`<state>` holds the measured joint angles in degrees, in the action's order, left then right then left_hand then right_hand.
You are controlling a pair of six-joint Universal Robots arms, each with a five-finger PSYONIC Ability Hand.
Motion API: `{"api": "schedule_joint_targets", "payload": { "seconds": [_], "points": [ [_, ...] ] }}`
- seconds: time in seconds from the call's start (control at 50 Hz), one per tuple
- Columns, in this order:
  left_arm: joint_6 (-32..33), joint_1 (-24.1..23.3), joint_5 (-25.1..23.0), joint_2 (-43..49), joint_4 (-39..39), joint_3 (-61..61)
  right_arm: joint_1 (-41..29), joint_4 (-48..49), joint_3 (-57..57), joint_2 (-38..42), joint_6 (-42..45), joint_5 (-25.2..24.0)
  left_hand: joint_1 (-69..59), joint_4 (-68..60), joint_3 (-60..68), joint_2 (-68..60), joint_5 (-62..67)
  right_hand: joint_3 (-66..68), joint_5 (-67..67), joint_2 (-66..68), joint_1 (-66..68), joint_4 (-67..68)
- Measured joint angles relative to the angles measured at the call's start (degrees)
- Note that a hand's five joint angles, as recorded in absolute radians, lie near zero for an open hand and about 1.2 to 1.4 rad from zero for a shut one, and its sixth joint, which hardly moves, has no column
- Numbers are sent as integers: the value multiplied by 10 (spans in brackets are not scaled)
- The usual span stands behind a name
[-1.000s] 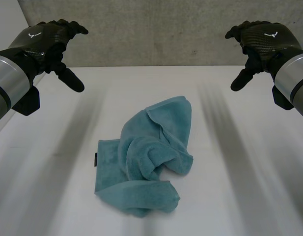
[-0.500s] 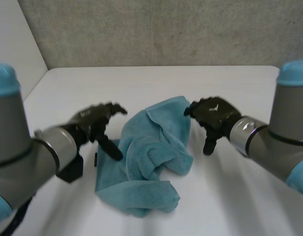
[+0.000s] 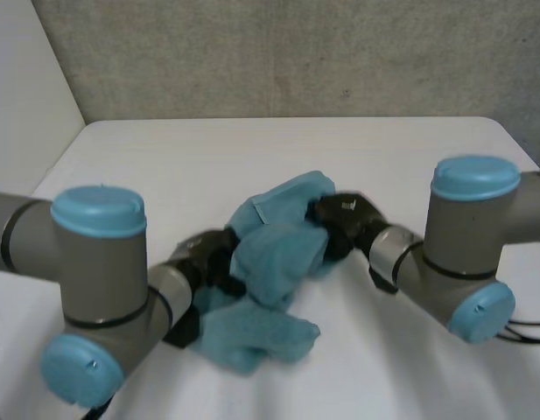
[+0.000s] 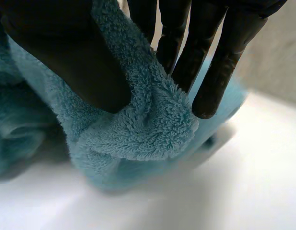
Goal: Fold the laundry
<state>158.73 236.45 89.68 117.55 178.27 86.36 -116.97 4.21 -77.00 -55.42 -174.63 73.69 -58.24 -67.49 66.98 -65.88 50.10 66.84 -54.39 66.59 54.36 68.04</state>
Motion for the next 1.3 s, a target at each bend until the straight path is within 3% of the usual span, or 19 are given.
{"api": "schedule_joint_targets", "payload": {
  "seconds": [0.06,0.12,0.2,0.22,0.32,0.44,0.54,0.56,0.66,0.8,1.06,1.3],
  "points": [
    [2,1,2,-1,2,-15,0,6,8,-4,1,8,0,0,0,0,0,0,0,0,0,0],
    [32,20,6,-22,8,-106,5,47,71,-64,11,71,0,-6,9,-3,0,0,-4,0,0,0],
    [104,54,5,-53,14,-180,8,106,104,-135,17,114,0,-8,10,-6,0,0,-4,0,0,1],
    [104,54,5,-53,14,-180,8,106,104,-135,17,114,0,-8,10,-6,0,0,-4,0,0,1],
    [254,85,-8,-81,33,-224,3,145,71,-202,36,119,0,-8,10,-10,0,6,-4,0,0,1],
    [329,93,-42,-77,42,-173,-5,93,0,-211,74,97,0,-3,4,-7,0,6,-4,0,0,1],
    [341,99,-60,-54,44,-119,-15,60,-36,-186,102,92,0,40,-37,25,0,7,-10,0,0,2],
    [342,106,-64,-38,44,-94,-25,38,-60,-152,129,92,12,108,-106,95,-25,8,-12,0,0,2],
    [341,131,-66,-7,41,-56,-32,10,-82,-100,163,96,246,320,-311,308,-247,8,-12,0,0,2],
    [337,163,-67,-8,32,-19,-29,1,-86,-79,171,101,360,458,-445,439,-385,8,-12,0,0,2],
    [332,146,-66,-150,32,138,-28,3,-76,-96,98,134,370,472,-463,454,-401,8,-12,0,0,2],
    [336,102,-31,-119,80,203,-33,2,-80,-88,99,130,362,463,-455,443,-391,8,-12,0,0,2]
  ]
}}
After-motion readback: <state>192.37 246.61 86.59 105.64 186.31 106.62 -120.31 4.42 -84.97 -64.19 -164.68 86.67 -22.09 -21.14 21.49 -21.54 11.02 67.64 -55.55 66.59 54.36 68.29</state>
